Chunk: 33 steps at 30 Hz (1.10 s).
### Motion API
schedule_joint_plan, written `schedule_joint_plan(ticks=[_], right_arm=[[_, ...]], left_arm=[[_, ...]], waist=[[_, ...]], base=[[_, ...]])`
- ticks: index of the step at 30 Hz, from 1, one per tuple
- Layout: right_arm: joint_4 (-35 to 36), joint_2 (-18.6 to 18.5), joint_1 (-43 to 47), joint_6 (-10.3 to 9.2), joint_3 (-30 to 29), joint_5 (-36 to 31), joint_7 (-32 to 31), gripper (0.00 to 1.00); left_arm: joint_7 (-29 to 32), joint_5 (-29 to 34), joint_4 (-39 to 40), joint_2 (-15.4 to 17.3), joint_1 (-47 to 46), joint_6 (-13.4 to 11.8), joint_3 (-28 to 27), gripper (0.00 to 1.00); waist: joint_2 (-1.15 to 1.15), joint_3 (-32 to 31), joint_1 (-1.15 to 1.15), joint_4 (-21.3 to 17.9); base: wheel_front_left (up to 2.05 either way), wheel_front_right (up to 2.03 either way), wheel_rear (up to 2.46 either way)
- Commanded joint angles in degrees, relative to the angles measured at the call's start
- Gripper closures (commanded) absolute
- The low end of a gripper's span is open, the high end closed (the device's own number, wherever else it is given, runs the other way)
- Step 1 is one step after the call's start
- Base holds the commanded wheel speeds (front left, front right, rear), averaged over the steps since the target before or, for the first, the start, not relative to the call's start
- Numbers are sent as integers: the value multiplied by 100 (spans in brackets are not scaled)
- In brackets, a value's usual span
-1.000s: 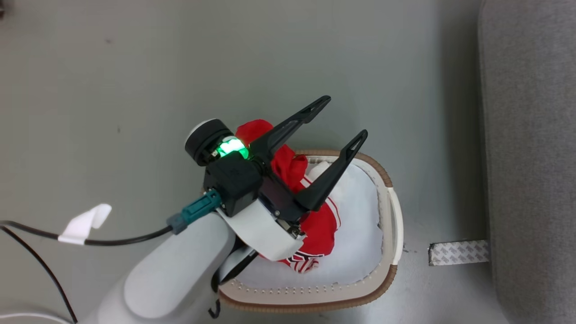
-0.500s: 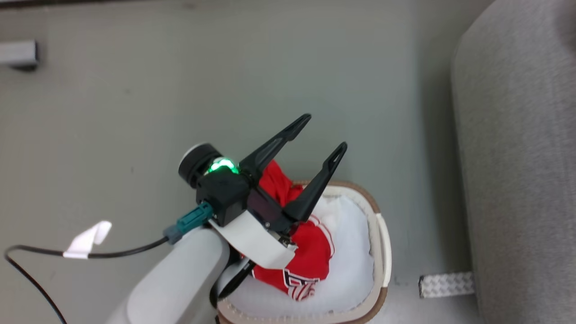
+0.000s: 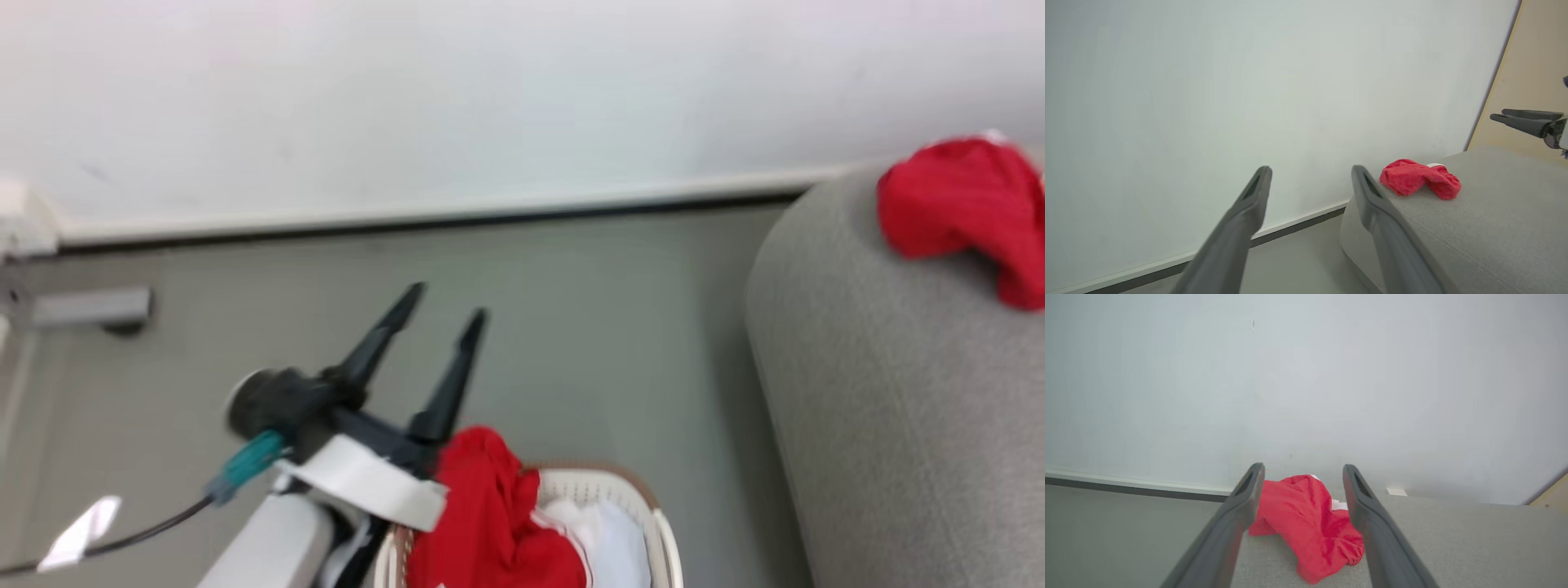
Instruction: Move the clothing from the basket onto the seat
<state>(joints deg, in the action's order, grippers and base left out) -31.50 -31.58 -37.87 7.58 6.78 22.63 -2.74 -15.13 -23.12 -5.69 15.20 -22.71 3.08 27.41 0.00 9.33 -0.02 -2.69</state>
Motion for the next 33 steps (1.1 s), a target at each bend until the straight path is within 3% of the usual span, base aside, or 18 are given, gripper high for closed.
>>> schedule_joint_plan(ticks=[1, 7, 14, 18, 24, 33], right_arm=[[123, 37, 167, -16, -16, 103, 43, 0], [1445, 415, 1105, -16, -284, 462, 332, 0], [2560, 1549, 2396, -16, -611, 281, 623, 0], [2824, 1956, 3008, -16, -510, -13, 829, 0], [2911, 2273, 3763, -16, -400, -509, 1375, 0], [2665, 2765, 4171, -16, -531, -908, 1686, 0]], left_arm=[[-3, -62, 4, 49, 141, -43, -79, 0], [-2, -99, 156, 133, 862, -391, -798, 0], [-3, -140, 357, 192, 1702, -578, -1613, 0], [-3, -39, 387, 115, 2099, -593, -1965, 0], [-3, 127, 466, -299, 2565, -530, -2330, 0], [-3, 639, 329, -811, 2895, -64, -2530, 0]], waist=[[0, -461, 2, 46], [0, -930, 2, 212], [0, -1121, 2, 375], [0, -1161, 2, 444], [0, -1174, 2, 503], [0, -1100, 2, 386]], base=[[0, 0, 0], [0, 0, 0], [0, 0, 0], [0, 0, 0], [0, 0, 0], [0, 0, 0]])
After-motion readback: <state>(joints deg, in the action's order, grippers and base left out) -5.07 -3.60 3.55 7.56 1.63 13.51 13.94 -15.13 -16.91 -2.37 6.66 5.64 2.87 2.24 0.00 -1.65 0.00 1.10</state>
